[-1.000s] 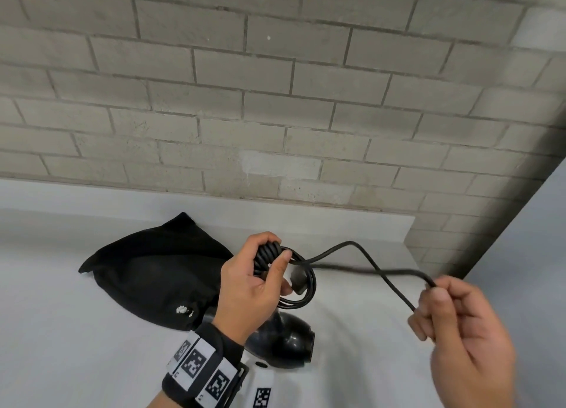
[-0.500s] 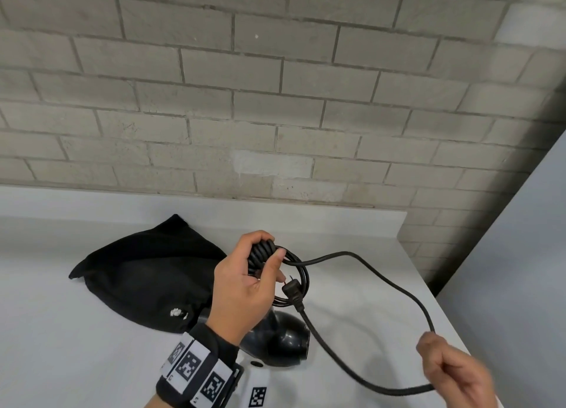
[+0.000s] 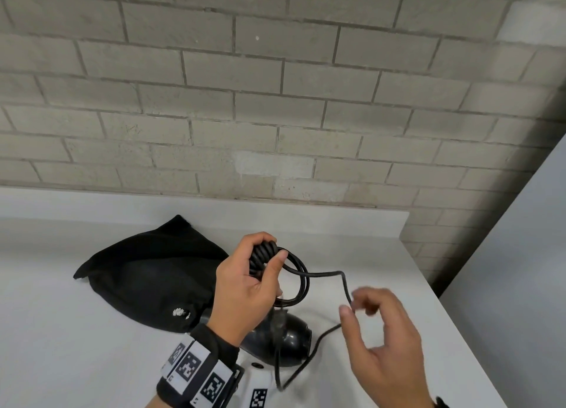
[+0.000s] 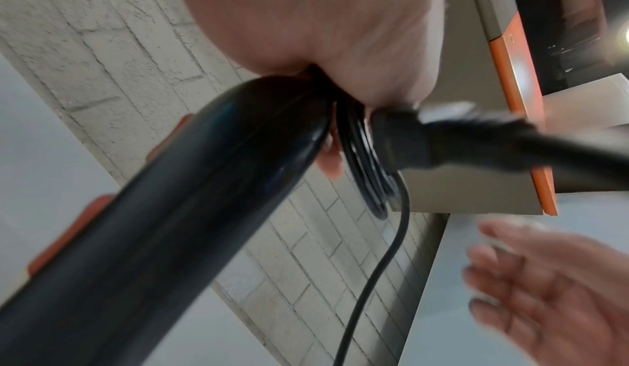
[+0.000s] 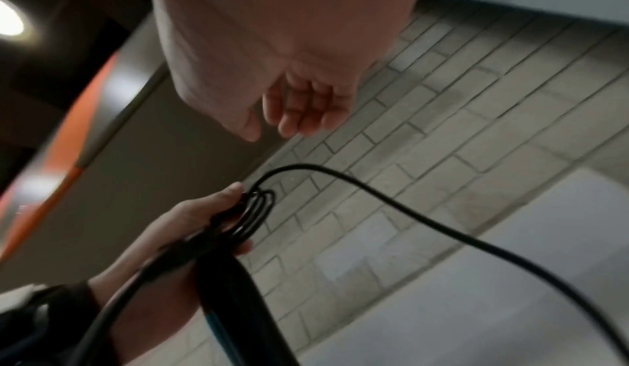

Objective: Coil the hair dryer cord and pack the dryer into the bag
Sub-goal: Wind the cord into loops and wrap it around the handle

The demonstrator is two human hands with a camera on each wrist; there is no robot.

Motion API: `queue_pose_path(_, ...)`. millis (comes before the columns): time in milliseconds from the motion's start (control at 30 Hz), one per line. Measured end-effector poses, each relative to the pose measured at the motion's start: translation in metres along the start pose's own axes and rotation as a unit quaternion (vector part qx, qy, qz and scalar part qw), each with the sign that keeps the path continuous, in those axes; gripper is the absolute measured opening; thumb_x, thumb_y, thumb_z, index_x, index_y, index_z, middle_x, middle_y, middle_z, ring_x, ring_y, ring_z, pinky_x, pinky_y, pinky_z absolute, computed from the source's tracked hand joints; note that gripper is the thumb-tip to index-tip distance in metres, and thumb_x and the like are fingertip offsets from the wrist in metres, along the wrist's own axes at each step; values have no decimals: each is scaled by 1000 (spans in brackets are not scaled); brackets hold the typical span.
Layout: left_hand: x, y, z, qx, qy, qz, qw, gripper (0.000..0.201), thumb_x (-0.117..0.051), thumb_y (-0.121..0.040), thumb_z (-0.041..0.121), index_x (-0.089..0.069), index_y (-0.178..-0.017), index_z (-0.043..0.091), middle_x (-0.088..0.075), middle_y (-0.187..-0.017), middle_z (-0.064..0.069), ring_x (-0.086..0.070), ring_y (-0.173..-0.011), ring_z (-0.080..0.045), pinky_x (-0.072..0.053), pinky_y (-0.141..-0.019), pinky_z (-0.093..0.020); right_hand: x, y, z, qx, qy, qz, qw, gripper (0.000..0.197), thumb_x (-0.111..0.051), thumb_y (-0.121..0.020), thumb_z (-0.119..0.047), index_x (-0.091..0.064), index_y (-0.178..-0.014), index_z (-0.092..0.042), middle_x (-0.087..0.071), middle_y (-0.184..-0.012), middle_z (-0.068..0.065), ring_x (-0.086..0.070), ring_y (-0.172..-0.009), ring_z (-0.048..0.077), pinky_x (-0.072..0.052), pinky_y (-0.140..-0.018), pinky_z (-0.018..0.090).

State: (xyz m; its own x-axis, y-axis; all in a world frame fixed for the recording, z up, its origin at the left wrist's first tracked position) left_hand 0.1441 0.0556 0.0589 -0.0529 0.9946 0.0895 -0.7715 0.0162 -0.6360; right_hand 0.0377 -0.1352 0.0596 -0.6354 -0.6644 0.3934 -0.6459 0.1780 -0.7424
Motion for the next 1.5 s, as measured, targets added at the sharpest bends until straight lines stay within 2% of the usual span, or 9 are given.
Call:
queue_pose_path(133, 0, 1, 1, -8, 4, -2, 1000, 21, -67, -90, 26, -60, -106, 15, -59, -56, -5, -63, -43, -12, -54, -50, -26, -39, -15, -2, 23, 119, -139, 983, 44, -51, -94, -43, -46, -132, -21, -50, -132, -6, -41, -129, 13, -30, -109, 32)
queue_pose_path(300, 3, 4, 1, -8, 11, -18, 1000, 21, -63, -89, 37, -59, -105, 26, -61, -61, -6, -63, -44, -13, -54, -51, -32, -37, -40, -3, 57, -9, -177, 983, 14, -52, -98, -31, -64, -99, -22, -57, -88, -19, -53, -80, -1, -39, -74, 12)
queue_pose_path(533, -4, 9, 7, -32, 39, -79, 996, 20, -66, -89, 42, -59, -106, 33, -65, -69, -3, -65, -46, -12, -56, -51, -30, -19, -78, -34, 92, -99, -95, 986, 10, -68, -91, -22, -73, -93, -14, -65, -76, -9, -55, -62, 10, -44, -59, 18)
queue_pose_path(733, -3, 7, 8, -53, 28, -70, 996, 32, -75, -80, 52, -61, -99, 29, -64, -68, 10, -63, -48, -13, -54, -49, -35, -48, -84, -29, -12, -203, -112, 973, 5, -71, -87, -20, -75, -88, -22, -73, -80, -10, -65, -65, 18, -55, -62, 34)
queue_pose_path(933, 1, 8, 11, -83, 30, -43, 995, 27, -67, -89, 50, -60, -100, 27, -61, -64, 15, -60, -48, -9, -51, -49, -26, -79, -66, -6, -215, -340, -117, 908, 6, -72, -86, -11, -70, -90, -6, -75, -75, 9, -71, -71, 20, -56, -73, 26)
queue_pose_path(1100, 4, 12, 12, -79, 45, -8, 996, 21, -65, -90, 49, -61, -101, 33, -62, -64, 23, -60, -48, -3, -48, -52, -16, -90, -42, 0, -312, -370, -141, 864, 20, -70, -86, -21, -68, -78, -3, -61, -57, 1, -52, -50, 9, -42, -52, 19)
queue_pose_path(1233, 7, 12, 8, -71, 36, 31, 996, 18, -66, -89, 45, -59, -97, 30, -63, -65, 9, -61, -52, -6, -49, -54, -19, -88, -30, -2, -263, -396, -159, 865, 30, -63, -92, -38, -74, -92, -10, -57, -70, 8, -50, -64, 19, -43, -62, 26)
queue_pose_path(1400, 7, 9, 2, -44, 19, 47, 998, 16, -65, -87, 34, -58, -101, 28, -68, -82, 9, -69, -70, -11, -56, -65, -27, -86, -19, 0, -223, -385, -197, 874, 21, -71, -85, -7, -74, -104, -15, -74, -96, 11, -68, -93, 23, -54, -85, 32)
queue_pose_path(1500, 4, 10, 4, -38, 30, 41, 998, 17, -65, -87, 34, -58, -101, 28, -70, -87, 7, -70, -76, -11, -56, -70, -24, -86, -21, 5, -230, -380, -201, 873, 18, -74, -80, -14, -76, -98, -14, -72, -88, 8, -67, -90, 24, -55, -88, 38)
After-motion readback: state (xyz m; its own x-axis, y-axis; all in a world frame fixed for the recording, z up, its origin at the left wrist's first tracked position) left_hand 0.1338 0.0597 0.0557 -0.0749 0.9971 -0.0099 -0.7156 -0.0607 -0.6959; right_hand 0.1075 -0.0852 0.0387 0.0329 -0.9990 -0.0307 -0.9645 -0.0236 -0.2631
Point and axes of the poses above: each hand's wrist, its own y-axis away from the middle knuckle, its own x-axis out of the back of the hand, z = x × y, the point moved 7 cm from there along -y, towards the middle knuckle
